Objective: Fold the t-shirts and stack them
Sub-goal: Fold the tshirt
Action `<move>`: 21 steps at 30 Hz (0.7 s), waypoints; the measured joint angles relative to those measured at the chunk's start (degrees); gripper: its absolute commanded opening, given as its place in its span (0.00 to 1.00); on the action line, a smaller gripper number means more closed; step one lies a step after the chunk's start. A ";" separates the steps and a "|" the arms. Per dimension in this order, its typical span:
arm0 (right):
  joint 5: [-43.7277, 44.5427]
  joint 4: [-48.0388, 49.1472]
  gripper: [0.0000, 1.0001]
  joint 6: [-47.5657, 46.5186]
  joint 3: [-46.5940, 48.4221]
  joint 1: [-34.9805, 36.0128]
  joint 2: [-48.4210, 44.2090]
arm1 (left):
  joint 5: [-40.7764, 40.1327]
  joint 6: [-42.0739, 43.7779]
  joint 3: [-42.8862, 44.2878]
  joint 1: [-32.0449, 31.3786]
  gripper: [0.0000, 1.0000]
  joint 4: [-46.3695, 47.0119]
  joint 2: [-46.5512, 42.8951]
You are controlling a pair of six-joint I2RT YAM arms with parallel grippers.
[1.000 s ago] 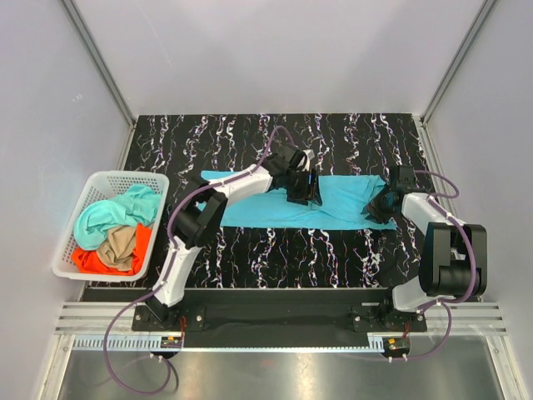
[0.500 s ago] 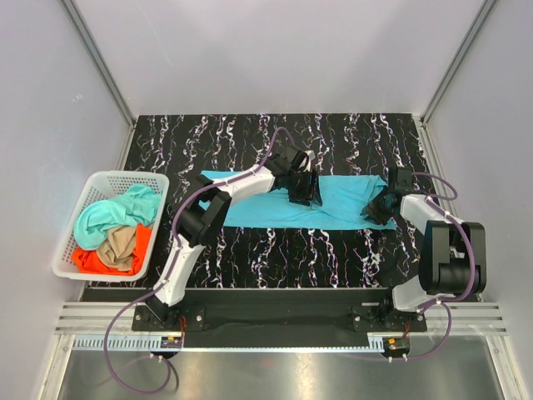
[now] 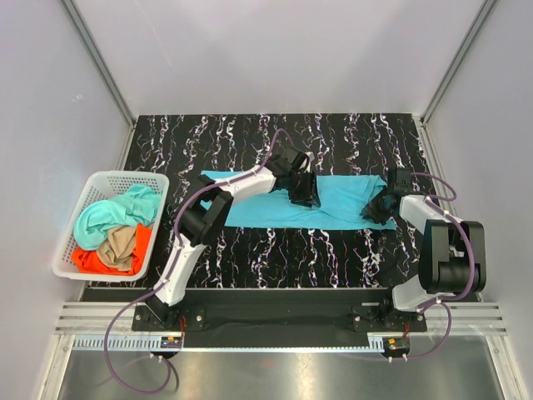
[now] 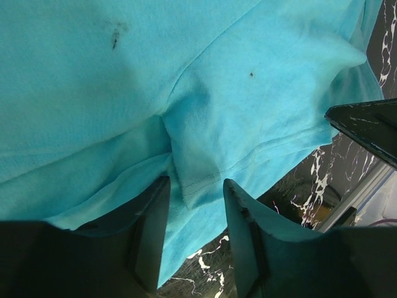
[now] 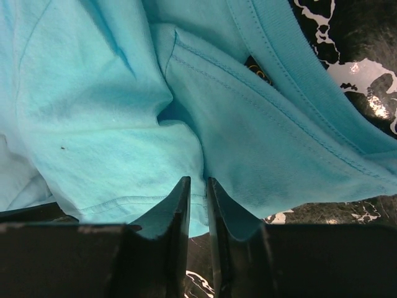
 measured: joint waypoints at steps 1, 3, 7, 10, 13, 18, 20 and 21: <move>-0.02 0.09 0.23 0.02 0.00 0.02 0.00 | 0.00 -0.24 0.00 0.00 0.37 0.02 0.02; -0.09 0.28 0.23 0.04 -0.07 0.07 0.00 | 0.02 -0.44 0.11 0.00 0.35 0.00 0.09; -0.94 0.66 0.23 0.28 -0.46 0.26 0.00 | 0.04 -0.94 1.07 0.00 0.23 0.02 0.15; -1.27 0.94 0.22 0.59 -0.63 0.31 0.00 | 0.09 -1.31 1.68 0.00 0.14 0.26 0.17; -1.46 1.16 0.13 0.76 -0.74 0.33 0.00 | 0.09 -1.79 1.92 0.00 0.00 0.44 0.15; -1.44 1.31 0.00 1.03 -1.22 0.33 -0.02 | 0.09 -1.75 1.92 0.00 0.00 0.35 0.17; -1.46 1.29 0.00 1.01 -1.22 0.33 -0.17 | 0.04 -1.77 1.92 0.00 0.00 -0.02 0.17; -1.44 1.20 0.00 0.98 -1.22 0.33 -0.48 | 0.00 -1.79 2.19 0.00 0.00 -0.70 0.17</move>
